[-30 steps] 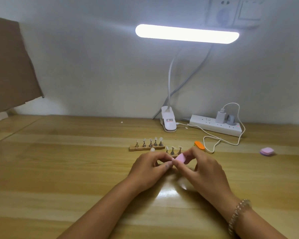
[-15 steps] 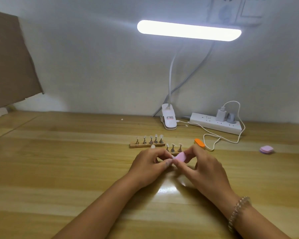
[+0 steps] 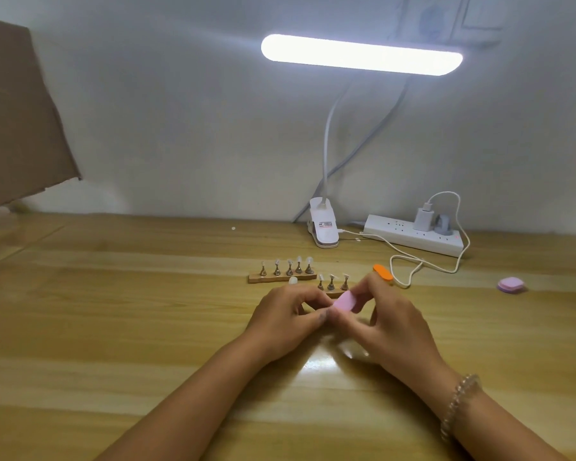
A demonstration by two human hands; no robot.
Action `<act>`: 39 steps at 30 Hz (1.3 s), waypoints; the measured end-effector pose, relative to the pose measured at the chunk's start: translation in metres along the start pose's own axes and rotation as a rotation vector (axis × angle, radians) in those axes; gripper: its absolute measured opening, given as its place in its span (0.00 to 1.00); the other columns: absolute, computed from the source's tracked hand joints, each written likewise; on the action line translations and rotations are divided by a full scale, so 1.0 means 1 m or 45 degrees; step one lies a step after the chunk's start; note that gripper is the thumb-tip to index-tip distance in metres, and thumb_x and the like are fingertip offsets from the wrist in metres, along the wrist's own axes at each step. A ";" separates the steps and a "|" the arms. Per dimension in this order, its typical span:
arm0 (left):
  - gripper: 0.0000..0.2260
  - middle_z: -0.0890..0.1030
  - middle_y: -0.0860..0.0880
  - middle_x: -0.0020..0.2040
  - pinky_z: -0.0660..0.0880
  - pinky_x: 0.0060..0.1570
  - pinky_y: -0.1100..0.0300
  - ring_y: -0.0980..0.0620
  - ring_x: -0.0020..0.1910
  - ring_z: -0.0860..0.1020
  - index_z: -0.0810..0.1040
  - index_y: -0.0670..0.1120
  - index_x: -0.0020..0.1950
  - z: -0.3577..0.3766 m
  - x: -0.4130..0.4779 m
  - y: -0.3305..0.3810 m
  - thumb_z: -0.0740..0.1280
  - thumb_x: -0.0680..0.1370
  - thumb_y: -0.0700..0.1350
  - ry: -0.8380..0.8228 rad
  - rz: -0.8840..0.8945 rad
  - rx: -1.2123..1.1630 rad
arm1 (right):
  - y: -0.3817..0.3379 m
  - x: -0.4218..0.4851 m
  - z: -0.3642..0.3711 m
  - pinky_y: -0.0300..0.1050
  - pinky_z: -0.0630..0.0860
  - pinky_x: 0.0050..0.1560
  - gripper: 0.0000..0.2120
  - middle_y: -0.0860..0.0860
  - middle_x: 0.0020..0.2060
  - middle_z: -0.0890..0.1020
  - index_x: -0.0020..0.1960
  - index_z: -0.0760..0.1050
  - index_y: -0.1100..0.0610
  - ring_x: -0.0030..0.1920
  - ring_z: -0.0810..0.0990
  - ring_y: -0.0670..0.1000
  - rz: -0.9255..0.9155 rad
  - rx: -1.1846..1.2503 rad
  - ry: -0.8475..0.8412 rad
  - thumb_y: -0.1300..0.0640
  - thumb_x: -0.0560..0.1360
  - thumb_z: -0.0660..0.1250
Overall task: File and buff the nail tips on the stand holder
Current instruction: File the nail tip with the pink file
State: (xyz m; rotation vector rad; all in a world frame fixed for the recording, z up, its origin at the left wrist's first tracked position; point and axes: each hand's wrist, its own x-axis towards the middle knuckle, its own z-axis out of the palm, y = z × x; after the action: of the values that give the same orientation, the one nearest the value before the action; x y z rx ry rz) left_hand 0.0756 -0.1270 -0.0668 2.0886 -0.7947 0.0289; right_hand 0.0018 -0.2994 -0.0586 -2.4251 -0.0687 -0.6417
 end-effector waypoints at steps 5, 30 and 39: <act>0.05 0.84 0.58 0.43 0.68 0.36 0.61 0.60 0.30 0.68 0.86 0.54 0.51 0.000 0.002 -0.003 0.72 0.77 0.47 0.025 -0.027 -0.063 | 0.000 0.000 0.000 0.44 0.72 0.36 0.18 0.39 0.40 0.79 0.45 0.70 0.46 0.35 0.75 0.42 0.029 -0.026 0.060 0.34 0.68 0.69; 0.04 0.84 0.57 0.43 0.69 0.36 0.60 0.60 0.30 0.70 0.85 0.53 0.48 0.001 0.001 -0.005 0.72 0.77 0.44 0.003 -0.011 -0.104 | -0.003 -0.003 0.001 0.38 0.66 0.33 0.15 0.38 0.43 0.79 0.49 0.76 0.45 0.33 0.72 0.36 -0.121 -0.108 0.029 0.37 0.70 0.69; 0.06 0.84 0.56 0.44 0.79 0.41 0.46 0.54 0.32 0.73 0.84 0.52 0.51 0.001 0.004 -0.007 0.68 0.79 0.43 0.016 -0.028 -0.091 | -0.005 -0.002 0.001 0.36 0.66 0.32 0.17 0.38 0.41 0.80 0.46 0.72 0.45 0.34 0.75 0.38 -0.068 -0.001 0.024 0.33 0.67 0.68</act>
State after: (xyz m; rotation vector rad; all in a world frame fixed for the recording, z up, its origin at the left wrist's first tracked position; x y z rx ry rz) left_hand 0.0820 -0.1266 -0.0710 2.0274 -0.7545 0.0018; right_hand -0.0009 -0.2949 -0.0576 -2.4247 -0.1259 -0.6885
